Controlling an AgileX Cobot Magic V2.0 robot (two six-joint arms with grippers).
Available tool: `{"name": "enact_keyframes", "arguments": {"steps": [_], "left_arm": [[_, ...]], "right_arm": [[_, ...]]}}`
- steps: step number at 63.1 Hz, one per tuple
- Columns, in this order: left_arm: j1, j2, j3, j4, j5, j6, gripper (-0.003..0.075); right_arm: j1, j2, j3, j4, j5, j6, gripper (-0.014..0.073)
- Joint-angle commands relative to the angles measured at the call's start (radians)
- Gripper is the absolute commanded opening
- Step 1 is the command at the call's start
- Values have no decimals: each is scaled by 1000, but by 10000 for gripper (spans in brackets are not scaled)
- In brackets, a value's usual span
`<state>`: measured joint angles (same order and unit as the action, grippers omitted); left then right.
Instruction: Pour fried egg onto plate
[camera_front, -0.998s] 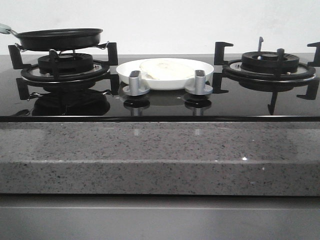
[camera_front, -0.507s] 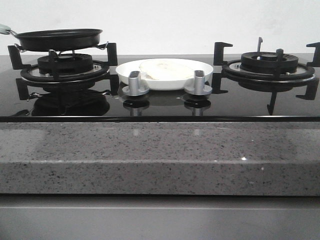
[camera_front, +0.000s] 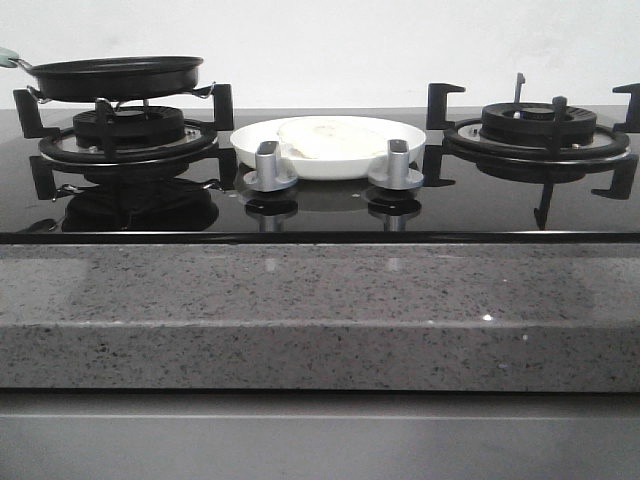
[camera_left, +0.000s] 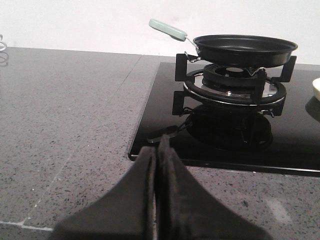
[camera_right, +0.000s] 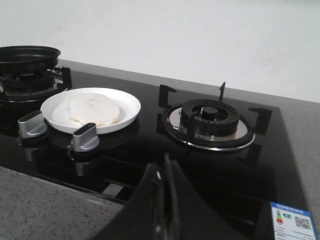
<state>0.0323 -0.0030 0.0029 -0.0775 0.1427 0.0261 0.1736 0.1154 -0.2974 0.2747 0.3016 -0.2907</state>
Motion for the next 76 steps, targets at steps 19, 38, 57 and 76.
{"name": "enact_keyframes", "arguments": {"steps": [19,38,57,76], "left_arm": [[-9,-18,5,-11,-89,-7,-20],[-9,-18,5,-11,-89,-7,-20],[-9,-18,5,-11,-89,-7,-20],[-9,-18,5,-11,-89,-7,-20]], "right_arm": [[-1,11,-27,-6,-75,-6,-69],[-1,11,-27,-6,-75,-6,-69],[-66,8,49,-152,-172,166,-69],[-135,-125,245,-247,-198,342,-69]]}}
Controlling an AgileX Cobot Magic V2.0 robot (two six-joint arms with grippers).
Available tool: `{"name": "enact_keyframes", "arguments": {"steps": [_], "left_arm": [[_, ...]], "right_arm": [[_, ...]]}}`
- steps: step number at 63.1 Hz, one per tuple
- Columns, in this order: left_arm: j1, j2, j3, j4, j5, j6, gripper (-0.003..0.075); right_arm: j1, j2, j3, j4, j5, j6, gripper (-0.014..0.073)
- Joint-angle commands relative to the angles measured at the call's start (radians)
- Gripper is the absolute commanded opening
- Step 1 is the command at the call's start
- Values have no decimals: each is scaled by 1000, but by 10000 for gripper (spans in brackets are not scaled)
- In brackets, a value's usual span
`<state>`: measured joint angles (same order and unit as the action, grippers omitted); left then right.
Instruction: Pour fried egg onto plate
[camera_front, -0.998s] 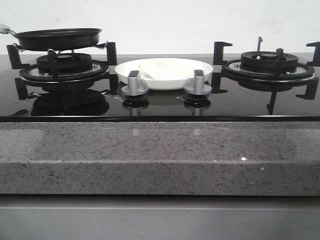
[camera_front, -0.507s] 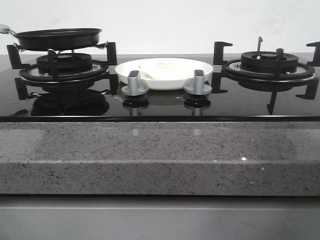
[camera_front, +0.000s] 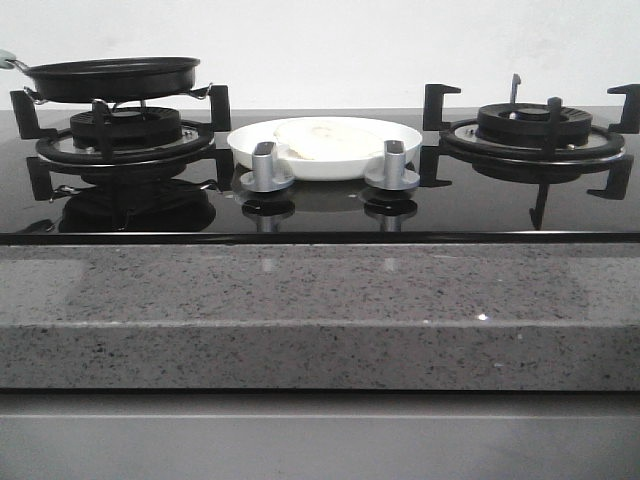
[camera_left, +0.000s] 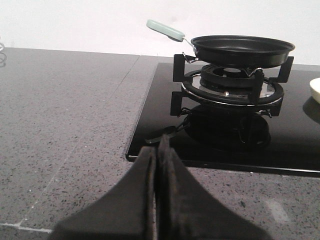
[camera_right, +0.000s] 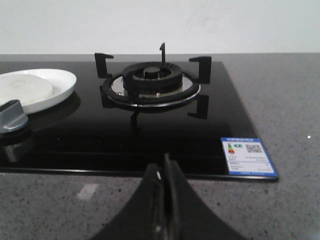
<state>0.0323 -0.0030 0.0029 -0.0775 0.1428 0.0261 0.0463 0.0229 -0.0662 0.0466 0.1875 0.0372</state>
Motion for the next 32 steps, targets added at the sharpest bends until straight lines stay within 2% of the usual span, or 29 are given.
{"name": "enact_keyframes", "arguments": {"steps": [1,10,32], "left_arm": [[-9,-18,5,-11,-89,-7,-20],[-9,-16,5,-11,-89,-7,-20],[-9,-16,5,-11,-89,-7,-20]], "right_arm": [[-7,-36,22,-19,-84,14,-69],[-6,-49,89,-19,-85,14,-69],[-6,-51,89,-18,-73,14,-69]]}}
